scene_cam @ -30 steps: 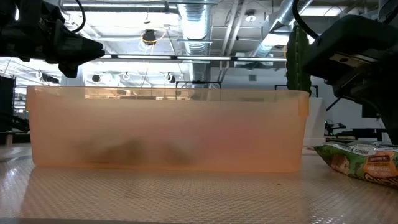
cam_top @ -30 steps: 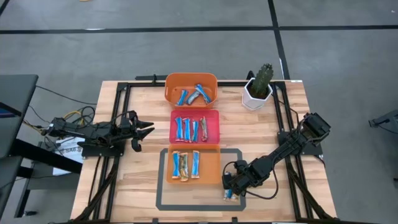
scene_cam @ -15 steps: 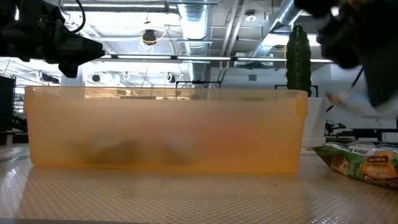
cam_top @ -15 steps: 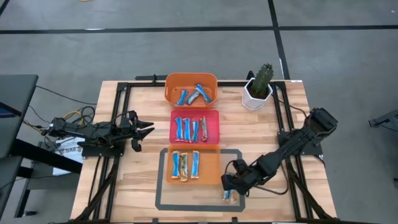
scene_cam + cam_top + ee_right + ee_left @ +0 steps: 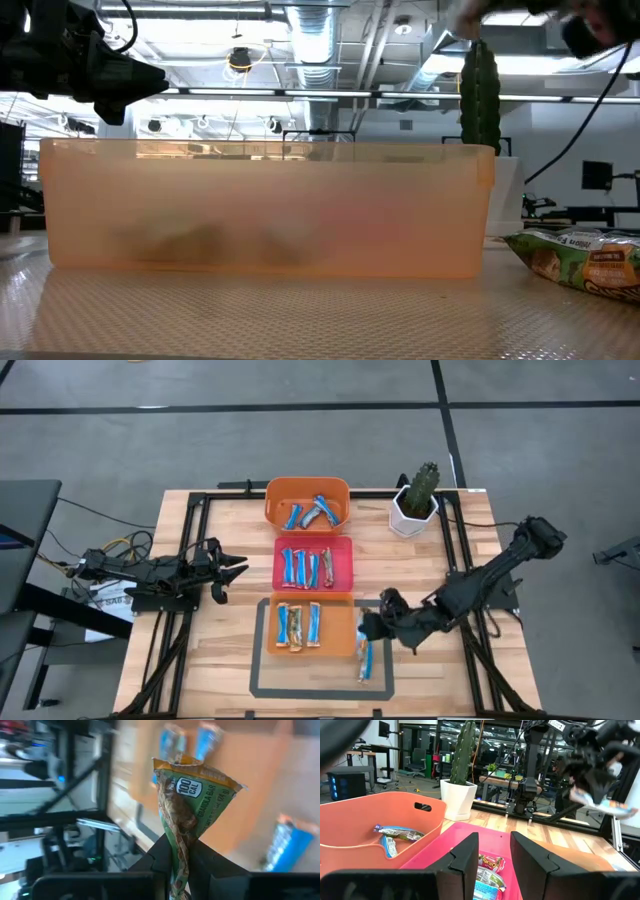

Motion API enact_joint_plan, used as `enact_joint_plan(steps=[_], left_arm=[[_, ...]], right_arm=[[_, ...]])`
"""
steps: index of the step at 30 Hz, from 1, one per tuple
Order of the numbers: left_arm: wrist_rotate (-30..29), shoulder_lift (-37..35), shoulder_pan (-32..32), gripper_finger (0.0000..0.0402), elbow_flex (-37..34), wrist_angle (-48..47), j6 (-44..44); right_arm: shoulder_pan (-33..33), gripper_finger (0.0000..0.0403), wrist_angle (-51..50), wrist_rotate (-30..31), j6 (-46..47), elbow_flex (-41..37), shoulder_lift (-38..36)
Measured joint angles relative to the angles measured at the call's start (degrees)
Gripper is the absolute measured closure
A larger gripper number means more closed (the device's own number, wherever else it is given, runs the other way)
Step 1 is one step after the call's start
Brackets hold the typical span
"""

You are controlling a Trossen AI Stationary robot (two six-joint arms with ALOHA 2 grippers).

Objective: Pick and place Granola Bars by type
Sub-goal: Put the yellow granola bar into the bottom orange bin

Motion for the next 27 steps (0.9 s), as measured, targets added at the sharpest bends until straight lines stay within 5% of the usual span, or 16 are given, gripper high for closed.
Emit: enact_joint_plan(steps=[12, 27], left_arm=[[0.00, 0.01, 0.01, 0.0297, 0.02, 0.00, 0.01], [0.00, 0.02, -0.01, 0.0297, 0.00, 0.01, -0.01]], right_arm=[[-2.99, 0.0374, 4.06, 2.59, -9.48, 0.00, -4.91], [-9.25, 0.0373, 7.65, -2.63, -12.08, 1.48, 0.53]])
